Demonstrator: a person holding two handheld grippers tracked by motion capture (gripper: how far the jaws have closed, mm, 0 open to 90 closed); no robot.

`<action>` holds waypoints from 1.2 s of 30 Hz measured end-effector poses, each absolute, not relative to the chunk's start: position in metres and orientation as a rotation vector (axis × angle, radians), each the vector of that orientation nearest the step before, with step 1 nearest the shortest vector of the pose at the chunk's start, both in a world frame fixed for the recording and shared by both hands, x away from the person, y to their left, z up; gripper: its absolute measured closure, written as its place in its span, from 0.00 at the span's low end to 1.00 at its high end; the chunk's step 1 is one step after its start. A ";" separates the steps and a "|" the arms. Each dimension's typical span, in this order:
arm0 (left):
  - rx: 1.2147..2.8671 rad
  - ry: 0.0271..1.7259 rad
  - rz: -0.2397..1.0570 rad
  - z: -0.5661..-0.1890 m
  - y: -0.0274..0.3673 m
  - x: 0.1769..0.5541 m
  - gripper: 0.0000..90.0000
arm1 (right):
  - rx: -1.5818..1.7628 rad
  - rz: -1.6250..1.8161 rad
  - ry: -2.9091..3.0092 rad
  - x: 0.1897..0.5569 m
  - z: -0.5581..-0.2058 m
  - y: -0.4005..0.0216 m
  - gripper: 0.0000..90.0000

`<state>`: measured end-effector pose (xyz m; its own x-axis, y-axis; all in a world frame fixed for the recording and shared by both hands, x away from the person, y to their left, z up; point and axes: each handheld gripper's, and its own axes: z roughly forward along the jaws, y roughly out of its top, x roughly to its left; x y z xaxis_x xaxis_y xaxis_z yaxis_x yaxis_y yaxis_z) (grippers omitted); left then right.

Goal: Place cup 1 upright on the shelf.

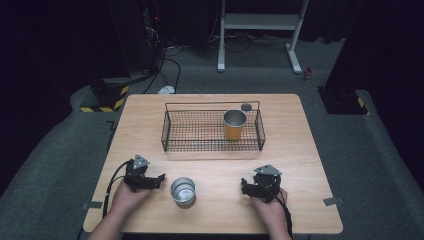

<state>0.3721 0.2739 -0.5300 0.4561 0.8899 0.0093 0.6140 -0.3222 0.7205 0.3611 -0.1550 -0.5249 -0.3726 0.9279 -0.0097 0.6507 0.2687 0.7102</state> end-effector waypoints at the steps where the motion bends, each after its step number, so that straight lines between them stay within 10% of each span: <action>1: 2.054 1.250 0.543 -0.530 0.274 0.372 0.07 | 1.426 0.874 2.122 0.361 -0.525 -0.155 0.14; 36: 2.024 1.200 0.552 -0.514 0.275 0.360 0.17 | 1.388 0.868 2.166 0.364 -0.525 -0.153 0.12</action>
<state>0.3600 0.2752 -0.5143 0.4779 0.8784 0.0052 0.5758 -0.3178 0.7533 0.3641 -0.1530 -0.5254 -0.4109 0.9115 -0.0179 0.6467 0.3052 0.6990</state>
